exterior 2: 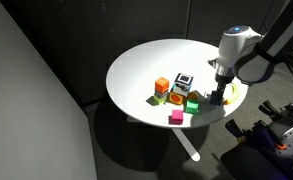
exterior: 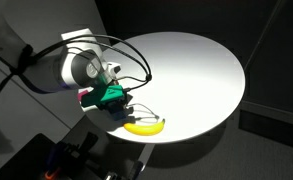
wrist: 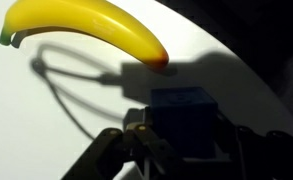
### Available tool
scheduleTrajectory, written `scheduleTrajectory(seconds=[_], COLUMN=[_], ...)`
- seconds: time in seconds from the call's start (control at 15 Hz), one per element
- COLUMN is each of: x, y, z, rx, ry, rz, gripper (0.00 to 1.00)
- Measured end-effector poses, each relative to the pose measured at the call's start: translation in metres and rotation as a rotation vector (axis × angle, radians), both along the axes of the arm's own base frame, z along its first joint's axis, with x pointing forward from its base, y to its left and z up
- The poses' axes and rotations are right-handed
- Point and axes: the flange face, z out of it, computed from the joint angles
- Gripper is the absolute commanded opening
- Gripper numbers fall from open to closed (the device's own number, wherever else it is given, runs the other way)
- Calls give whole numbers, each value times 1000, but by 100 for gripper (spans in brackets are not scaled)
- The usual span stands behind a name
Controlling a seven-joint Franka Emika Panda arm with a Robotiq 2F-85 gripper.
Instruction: Pick up the blue block and put it on the orange block
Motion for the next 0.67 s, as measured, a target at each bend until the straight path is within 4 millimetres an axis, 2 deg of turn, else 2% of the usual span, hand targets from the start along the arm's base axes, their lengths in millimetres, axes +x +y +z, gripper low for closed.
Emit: scheduleTrajectory(seconds=[0.27, 0.67], x=[9, 36], y=[-7, -13], z=[14, 41], rx=[2, 14], ry=[34, 69], rz=[-84, -242], gripper=[32, 32])
